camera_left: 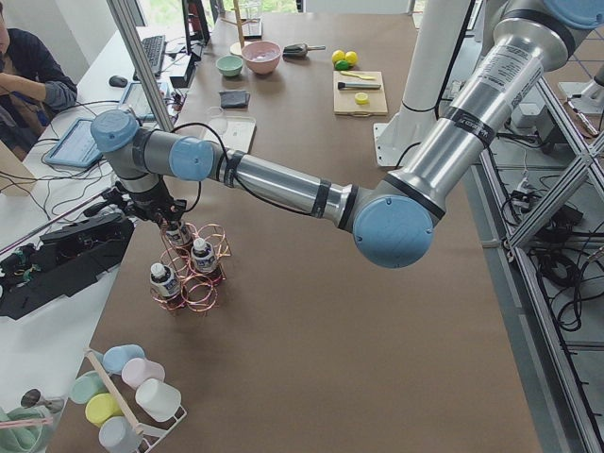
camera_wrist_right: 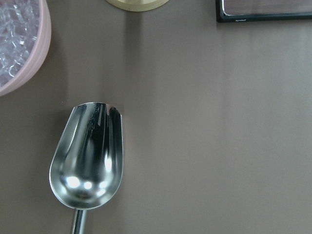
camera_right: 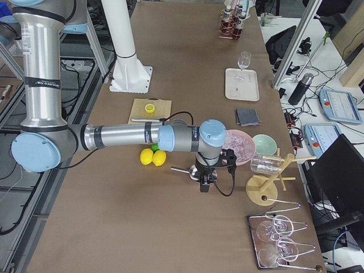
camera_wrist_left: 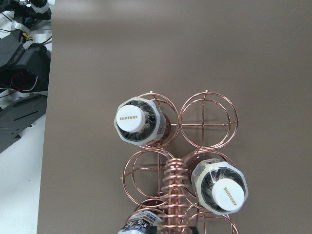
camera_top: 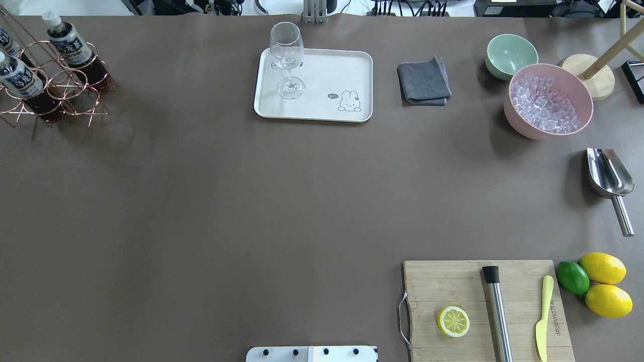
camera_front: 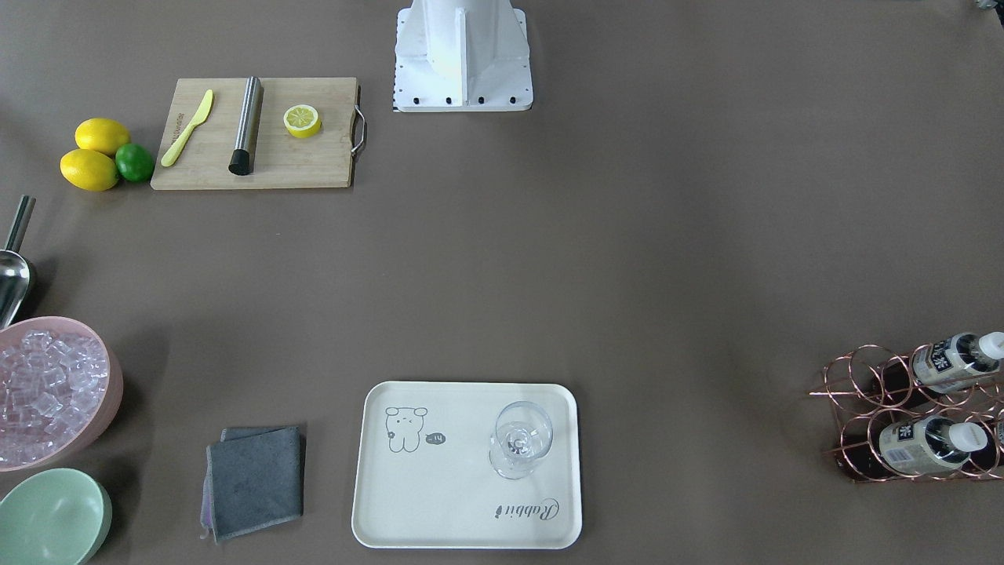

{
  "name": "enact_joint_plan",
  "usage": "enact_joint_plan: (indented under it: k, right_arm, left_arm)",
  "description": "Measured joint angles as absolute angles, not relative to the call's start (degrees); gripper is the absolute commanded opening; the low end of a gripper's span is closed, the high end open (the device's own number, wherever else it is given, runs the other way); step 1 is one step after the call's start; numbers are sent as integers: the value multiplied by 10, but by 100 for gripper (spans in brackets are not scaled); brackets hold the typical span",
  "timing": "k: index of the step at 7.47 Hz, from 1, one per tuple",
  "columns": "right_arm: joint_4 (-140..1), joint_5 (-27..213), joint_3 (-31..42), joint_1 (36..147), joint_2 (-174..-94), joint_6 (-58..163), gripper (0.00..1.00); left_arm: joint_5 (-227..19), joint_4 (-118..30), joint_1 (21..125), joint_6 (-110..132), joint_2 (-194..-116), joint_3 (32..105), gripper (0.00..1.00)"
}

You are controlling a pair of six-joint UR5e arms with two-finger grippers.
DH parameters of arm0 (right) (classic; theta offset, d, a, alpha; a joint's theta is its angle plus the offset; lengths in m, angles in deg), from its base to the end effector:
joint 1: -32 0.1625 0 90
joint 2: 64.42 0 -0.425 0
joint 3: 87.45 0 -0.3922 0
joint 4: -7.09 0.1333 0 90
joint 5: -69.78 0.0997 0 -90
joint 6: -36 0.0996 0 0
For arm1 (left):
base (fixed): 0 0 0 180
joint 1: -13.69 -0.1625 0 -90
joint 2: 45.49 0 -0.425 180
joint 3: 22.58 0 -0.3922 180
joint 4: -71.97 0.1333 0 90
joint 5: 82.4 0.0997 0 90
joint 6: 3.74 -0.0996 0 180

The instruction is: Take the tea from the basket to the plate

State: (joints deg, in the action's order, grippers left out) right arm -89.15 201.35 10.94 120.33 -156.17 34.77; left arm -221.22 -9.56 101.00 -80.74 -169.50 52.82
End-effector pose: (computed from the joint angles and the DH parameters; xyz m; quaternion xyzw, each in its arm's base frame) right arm 0.0533 -0.4786 0.6158 0.0019 -0.3549 -0.0249 0.9346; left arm -0.0246 -0.7199 0.4299 0.3176 0.2754 0.6110 0.6707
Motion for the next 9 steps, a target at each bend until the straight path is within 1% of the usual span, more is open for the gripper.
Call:
enact_joint_plan:
  k: [3,4,6,9]
  right_arm:
    - [-891,2014,110,1203,-1562,348,100]
    - [-892,2013,110,1203,-1562,348,100]
    - [-892,2013,111,1204,-1562,348,100]
    - [-891,2011,111,1204,-1563,348,100]
  left_arm:
    - [-2220,-41,1009,-803,-1693,594,0]
    - [-2220,-15,1006,-798,-1693,627,0]
    - [-2217,38,981,-763,-1694,715,0]
    - [-2216,64,915,-685,-1693,829,0]
